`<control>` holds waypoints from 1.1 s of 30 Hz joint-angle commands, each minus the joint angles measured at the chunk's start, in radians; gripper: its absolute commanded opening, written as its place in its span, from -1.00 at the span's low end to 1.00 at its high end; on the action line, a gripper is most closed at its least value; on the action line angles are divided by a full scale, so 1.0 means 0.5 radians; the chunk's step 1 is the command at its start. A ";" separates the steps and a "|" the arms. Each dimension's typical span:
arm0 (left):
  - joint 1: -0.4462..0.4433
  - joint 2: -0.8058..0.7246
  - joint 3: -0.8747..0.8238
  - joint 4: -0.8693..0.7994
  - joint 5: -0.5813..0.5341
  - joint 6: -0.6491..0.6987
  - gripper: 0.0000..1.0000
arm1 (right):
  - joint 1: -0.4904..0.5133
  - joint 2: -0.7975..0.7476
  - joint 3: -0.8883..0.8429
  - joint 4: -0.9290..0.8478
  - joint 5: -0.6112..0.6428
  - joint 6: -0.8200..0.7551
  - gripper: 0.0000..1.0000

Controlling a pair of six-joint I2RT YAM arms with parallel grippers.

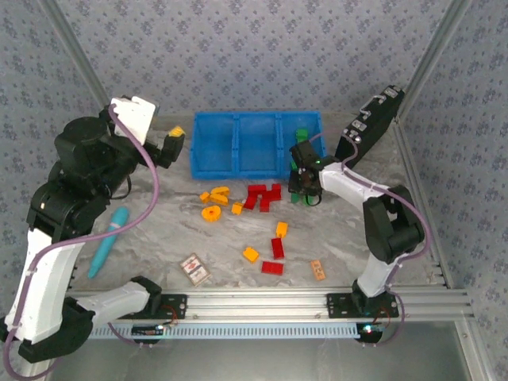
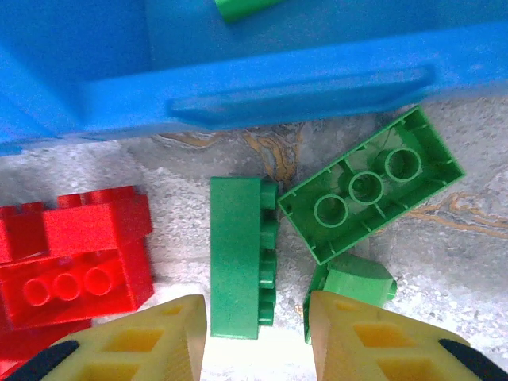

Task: Sort the legos into containers by color
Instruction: Pick up the lego from the center of the table.

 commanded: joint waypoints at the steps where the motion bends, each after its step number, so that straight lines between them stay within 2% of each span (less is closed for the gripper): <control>1: -0.034 -0.044 -0.002 0.094 -0.079 0.057 1.00 | 0.015 0.086 0.041 -0.006 0.026 0.057 -0.19; 17: -0.146 -0.059 -0.036 0.125 -0.239 0.182 1.00 | 0.030 0.361 0.180 -0.014 0.018 0.012 -0.18; 23: -0.152 -0.058 -0.039 0.128 -0.246 0.195 1.00 | 0.031 0.394 0.186 -0.038 0.040 -0.008 -0.29; 28: -0.157 -0.053 -0.039 0.130 -0.247 0.201 1.00 | 0.031 0.391 0.182 -0.063 0.055 -0.039 -0.48; 33: -0.161 -0.056 -0.039 0.130 -0.251 0.207 1.00 | 0.032 0.330 0.186 -0.103 0.061 -0.095 -0.54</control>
